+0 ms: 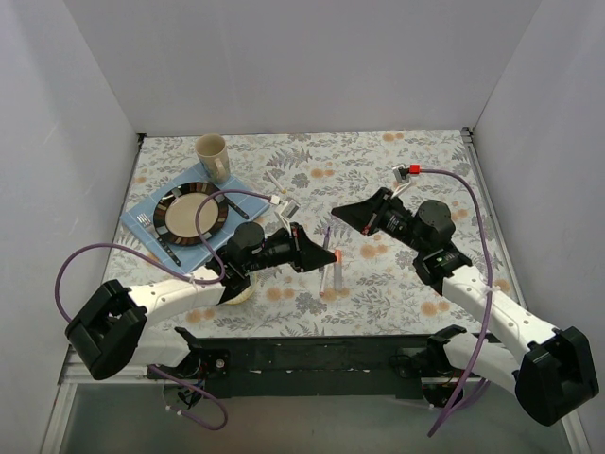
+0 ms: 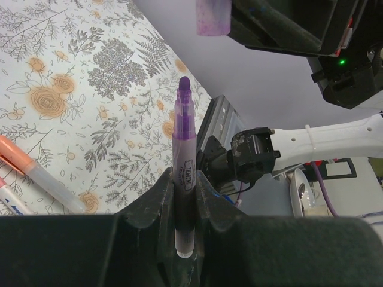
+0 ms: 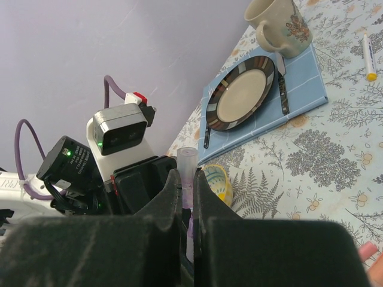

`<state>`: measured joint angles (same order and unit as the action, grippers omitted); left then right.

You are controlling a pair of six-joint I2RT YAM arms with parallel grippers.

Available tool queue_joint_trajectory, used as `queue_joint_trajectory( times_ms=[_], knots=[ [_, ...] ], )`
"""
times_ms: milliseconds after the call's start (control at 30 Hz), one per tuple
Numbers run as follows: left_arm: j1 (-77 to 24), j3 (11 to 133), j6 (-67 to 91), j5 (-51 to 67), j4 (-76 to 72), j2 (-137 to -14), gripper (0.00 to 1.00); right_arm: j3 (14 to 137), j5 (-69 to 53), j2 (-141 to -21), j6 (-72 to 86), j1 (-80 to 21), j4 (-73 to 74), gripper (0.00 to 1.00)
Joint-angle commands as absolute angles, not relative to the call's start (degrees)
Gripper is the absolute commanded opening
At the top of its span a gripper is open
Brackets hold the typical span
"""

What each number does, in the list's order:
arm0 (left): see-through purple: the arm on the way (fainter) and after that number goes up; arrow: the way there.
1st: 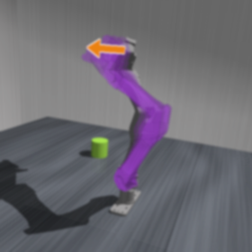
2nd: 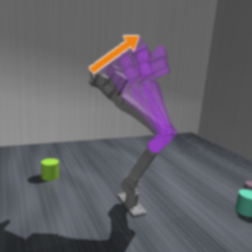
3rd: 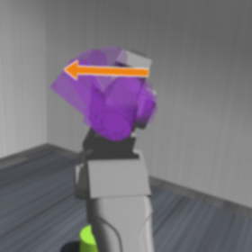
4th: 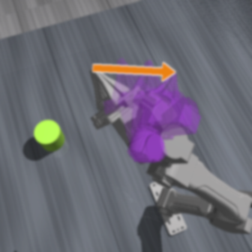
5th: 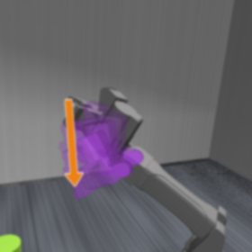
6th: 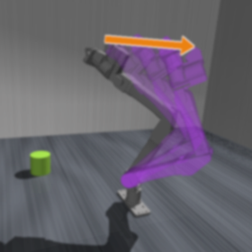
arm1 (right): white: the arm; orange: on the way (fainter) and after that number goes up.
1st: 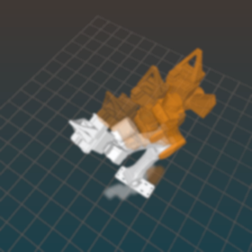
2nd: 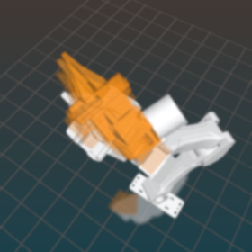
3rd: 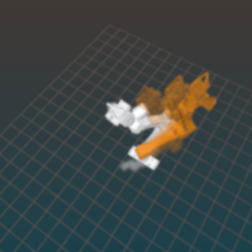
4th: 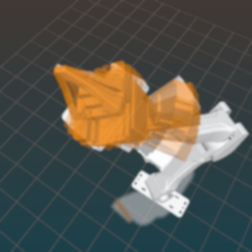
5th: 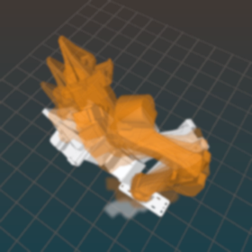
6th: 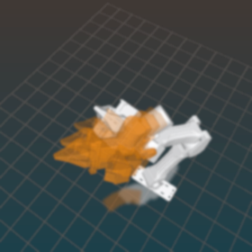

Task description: Insert the pens into the pen caps

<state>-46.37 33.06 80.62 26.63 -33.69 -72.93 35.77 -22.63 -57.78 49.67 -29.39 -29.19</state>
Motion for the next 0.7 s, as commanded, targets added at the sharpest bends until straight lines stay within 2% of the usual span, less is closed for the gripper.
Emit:
queue_joint_trajectory(
  times_ms=[0,667],
  knots=[
    [-46.67,35.86,79.72,27.77,-34.72,-72.77,0.0,34.89,-21.89,-58.27,51.15,-30.32,-34.36,0.01],
    [-46.67,35.95,79.01,25.23,-34.1,-70.93,0.0,31.29,-18.46,-54.76,49.31,-33.57,-33.14,0.01]
  ],
)
